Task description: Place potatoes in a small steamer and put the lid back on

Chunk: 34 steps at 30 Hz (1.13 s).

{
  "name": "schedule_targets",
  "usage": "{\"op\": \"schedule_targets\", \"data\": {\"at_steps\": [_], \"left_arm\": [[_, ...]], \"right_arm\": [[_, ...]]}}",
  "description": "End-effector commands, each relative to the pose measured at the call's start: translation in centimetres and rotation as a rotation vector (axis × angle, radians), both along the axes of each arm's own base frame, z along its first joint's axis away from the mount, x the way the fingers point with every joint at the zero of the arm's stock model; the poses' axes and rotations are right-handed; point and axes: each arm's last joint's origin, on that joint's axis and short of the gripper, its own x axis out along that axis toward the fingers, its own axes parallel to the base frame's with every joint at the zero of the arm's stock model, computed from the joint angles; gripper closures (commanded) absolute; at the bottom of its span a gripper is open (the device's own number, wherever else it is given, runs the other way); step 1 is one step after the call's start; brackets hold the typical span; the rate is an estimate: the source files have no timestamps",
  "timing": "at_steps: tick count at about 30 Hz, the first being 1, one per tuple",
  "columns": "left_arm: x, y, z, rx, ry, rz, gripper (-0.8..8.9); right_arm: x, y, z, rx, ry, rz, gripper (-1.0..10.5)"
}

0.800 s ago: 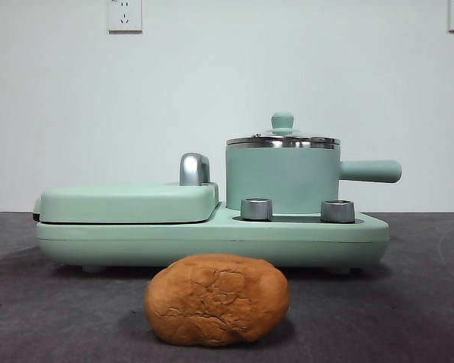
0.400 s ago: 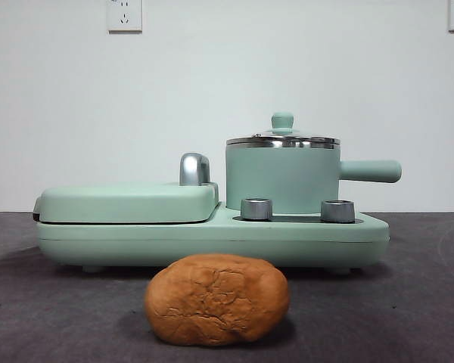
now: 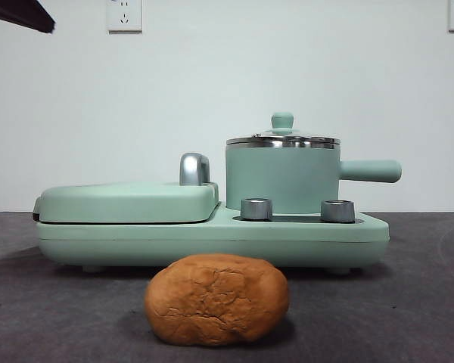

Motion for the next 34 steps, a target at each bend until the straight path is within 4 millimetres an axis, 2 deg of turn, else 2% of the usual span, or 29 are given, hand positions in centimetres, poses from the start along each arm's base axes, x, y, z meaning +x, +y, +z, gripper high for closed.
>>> {"op": "schedule_targets", "data": {"at_steps": [1, 7, 8, 11, 13, 19, 22, 28, 34], "left_arm": [[0.4, -0.8, 0.7, 0.16, -0.137, -0.079, 8.07], [0.6, -2.0, 0.8, 0.156, -0.164, -0.139, 7.95], [0.5, -2.2, 0.8, 0.147, -0.161, -0.145, 7.55], [0.4, -2.5, 0.8, 0.087, -0.109, -0.135, 5.29], [0.3, -2.7, 0.8, 0.053, -0.079, -0.126, 4.64], [0.3, -3.4, 0.9, 0.036, -0.079, -0.152, 4.71], [0.9, -4.2, 1.0, 0.009, -0.101, -0.151, 4.74], [3.1, -6.7, 0.7, -0.069, -0.151, -0.128, 4.91], [5.7, -9.8, -0.4, -0.163, -0.201, -0.149, 5.14]], "right_arm": [[0.3, 0.2, 0.4, -0.039, -0.022, 0.016, 9.3], [0.4, 0.4, 0.3, -0.048, -0.016, 0.017, 9.2], [0.4, 0.4, 0.3, -0.047, -0.015, 0.017, 8.9], [0.4, 0.4, 0.3, -0.047, -0.015, 0.017, 7.4], [0.4, 0.4, 0.3, -0.047, -0.015, 0.017, 7.0], [0.4, 0.4, 0.3, -0.047, -0.015, 0.016, 7.0], [0.4, 0.4, 0.3, -0.043, -0.013, 0.015, 7.0], [0.4, 0.4, 0.3, -0.023, -0.003, 0.004, 7.0], [0.4, 0.4, 0.3, -0.023, -0.002, 0.004, 7.0]]}}
